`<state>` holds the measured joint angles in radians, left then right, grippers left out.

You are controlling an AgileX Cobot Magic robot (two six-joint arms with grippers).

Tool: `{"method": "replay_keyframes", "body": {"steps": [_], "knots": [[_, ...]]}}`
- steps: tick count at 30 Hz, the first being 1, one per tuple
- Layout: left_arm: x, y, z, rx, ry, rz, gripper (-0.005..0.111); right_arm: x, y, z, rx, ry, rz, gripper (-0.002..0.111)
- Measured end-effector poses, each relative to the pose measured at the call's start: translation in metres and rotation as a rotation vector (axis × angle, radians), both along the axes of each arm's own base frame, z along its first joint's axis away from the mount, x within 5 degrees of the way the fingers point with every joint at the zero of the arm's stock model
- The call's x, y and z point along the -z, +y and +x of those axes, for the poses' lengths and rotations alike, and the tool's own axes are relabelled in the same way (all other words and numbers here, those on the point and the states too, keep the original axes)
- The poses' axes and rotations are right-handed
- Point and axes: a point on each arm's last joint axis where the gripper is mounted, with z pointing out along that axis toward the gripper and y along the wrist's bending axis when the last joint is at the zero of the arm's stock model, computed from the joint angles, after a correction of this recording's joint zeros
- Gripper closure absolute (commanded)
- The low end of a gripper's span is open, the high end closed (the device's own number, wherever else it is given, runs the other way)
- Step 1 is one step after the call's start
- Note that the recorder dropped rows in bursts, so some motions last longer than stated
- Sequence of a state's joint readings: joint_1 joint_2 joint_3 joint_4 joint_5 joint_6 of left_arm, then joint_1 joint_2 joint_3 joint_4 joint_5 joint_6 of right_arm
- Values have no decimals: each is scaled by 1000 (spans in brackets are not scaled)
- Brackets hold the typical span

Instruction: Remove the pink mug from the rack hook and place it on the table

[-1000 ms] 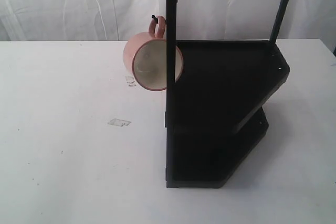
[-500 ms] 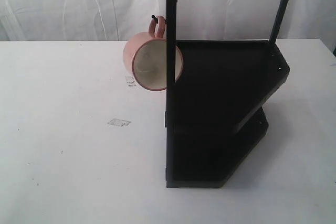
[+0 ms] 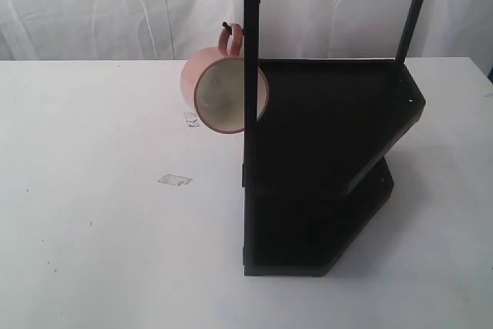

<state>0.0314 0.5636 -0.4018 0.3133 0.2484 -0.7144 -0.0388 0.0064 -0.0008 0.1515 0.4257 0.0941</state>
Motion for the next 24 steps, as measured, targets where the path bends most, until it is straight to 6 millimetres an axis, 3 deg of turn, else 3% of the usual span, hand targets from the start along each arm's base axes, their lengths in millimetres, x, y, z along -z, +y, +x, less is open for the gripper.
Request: {"method": "replay_keyframes", "body": {"steps": [5, 9, 17, 20, 24], "knots": [[-9, -32, 15, 447, 240, 60, 107, 0, 0, 0, 0, 0, 0, 108], [-16, -57, 26, 744, 255, -19, 107, 0, 0, 0, 0, 0, 0, 108], [-46, -74, 40, 911, 92, -89, 106, 0, 0, 0, -1, 0, -2, 108], [-59, -76, 41, 976, 1, -21, 97, 0, 0, 0, -1, 0, -4, 108], [-63, -80, 46, 1013, -66, 58, 76, 0, 0, 0, -1, 0, -4, 108]]}}
